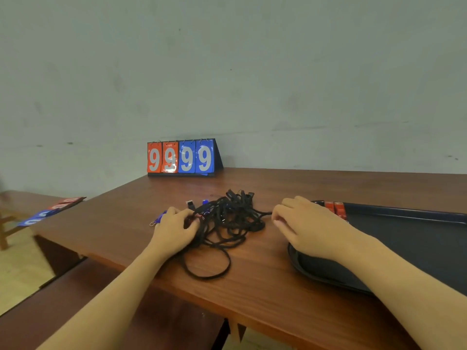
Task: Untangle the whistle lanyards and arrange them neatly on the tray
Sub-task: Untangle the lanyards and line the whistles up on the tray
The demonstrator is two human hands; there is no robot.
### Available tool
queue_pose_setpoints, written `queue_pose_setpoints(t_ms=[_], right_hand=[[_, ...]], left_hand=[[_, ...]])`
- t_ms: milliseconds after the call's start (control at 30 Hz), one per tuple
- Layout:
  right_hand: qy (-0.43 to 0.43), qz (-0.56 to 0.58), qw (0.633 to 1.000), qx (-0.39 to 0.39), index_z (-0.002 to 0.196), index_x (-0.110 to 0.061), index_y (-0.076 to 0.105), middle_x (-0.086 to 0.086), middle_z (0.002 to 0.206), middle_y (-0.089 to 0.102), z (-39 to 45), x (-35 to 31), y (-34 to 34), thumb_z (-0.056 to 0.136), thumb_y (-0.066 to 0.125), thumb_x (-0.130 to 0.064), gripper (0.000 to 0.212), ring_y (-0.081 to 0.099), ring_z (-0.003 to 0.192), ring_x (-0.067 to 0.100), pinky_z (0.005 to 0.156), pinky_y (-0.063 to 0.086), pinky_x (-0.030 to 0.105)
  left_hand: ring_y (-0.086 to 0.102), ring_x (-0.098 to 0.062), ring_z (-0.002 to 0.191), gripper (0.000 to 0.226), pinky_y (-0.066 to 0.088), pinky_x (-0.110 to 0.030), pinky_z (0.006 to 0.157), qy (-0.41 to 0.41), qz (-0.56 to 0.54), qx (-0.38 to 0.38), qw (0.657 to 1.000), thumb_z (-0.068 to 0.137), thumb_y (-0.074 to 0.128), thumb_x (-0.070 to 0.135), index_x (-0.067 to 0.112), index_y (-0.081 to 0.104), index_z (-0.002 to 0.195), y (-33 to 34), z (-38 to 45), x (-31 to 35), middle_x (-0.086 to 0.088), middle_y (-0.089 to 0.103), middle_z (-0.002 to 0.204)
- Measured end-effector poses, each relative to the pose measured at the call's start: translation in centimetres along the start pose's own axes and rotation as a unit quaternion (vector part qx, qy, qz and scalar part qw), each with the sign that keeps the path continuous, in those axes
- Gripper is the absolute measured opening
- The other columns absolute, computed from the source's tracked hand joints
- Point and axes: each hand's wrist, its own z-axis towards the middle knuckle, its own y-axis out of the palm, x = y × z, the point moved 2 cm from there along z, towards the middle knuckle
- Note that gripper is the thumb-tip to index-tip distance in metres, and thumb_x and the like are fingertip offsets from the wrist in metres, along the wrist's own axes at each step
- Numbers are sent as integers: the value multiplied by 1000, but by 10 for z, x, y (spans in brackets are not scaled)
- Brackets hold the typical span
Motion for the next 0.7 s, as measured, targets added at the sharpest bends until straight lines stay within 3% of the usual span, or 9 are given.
queue_pose_setpoints(t_ms=[100, 200, 300, 467, 600, 700], right_hand=[[7, -4, 1000, 3, 117, -32, 56, -13, 111, 56, 0, 0, -3, 105, 35, -36, 25, 49, 101, 8, 91, 46, 27], [21, -3, 1000, 14, 119, -34, 57, -17, 111, 53, 0, 0, -7, 104, 37, -34, 25, 47, 102, 4, 89, 43, 23], [38, -1, 999, 35, 118, -34, 57, -17, 112, 52, 11, -6, -13, 103, 38, -33, 24, 45, 103, 4, 85, 39, 21], [72, -12, 997, -19, 128, -27, 53, 0, 125, 54, 62, -36, -1, 101, 38, -31, 30, 47, 113, 20, 94, 49, 42], [158, 3, 986, -58, 138, -14, 45, 11, 137, 45, 102, -55, 13, 97, 45, -16, 41, 41, 125, 33, 98, 45, 48], [199, 8, 977, -79, 148, -12, 31, 11, 153, 33, 121, -53, 30, 95, 50, -10, 57, 34, 134, 37, 104, 40, 52]], left_hand=[[59, -30, 90, 44, 47, -49, 92, -29, -62, 17, 998, 92, 26, 45, 31, 63, 71, -3, 0, 0, 2, 54, 85], [63, -22, 82, 60, 48, -44, 87, -38, -110, 14, 993, 102, 25, 51, 20, 67, 73, -3, 0, 0, -1, 64, 79], [63, -10, 78, 60, 46, -36, 81, -30, -124, 10, 992, 105, 27, 54, 22, 68, 76, 0, 1, 0, 4, 68, 76], [66, -8, 77, 39, 44, -22, 64, -19, -157, 13, 987, 102, 45, 49, 27, 72, 85, 0, 1, -7, 6, 71, 77], [66, -3, 89, 28, 49, -23, 76, -9, -201, 28, 979, 99, 51, 46, 33, 74, 93, -3, 0, -8, 14, 74, 90], [62, -6, 100, 26, 50, -30, 88, -7, -213, 8, 977, 101, 43, 36, 37, 68, 98, -2, 0, -10, 16, 68, 103]])
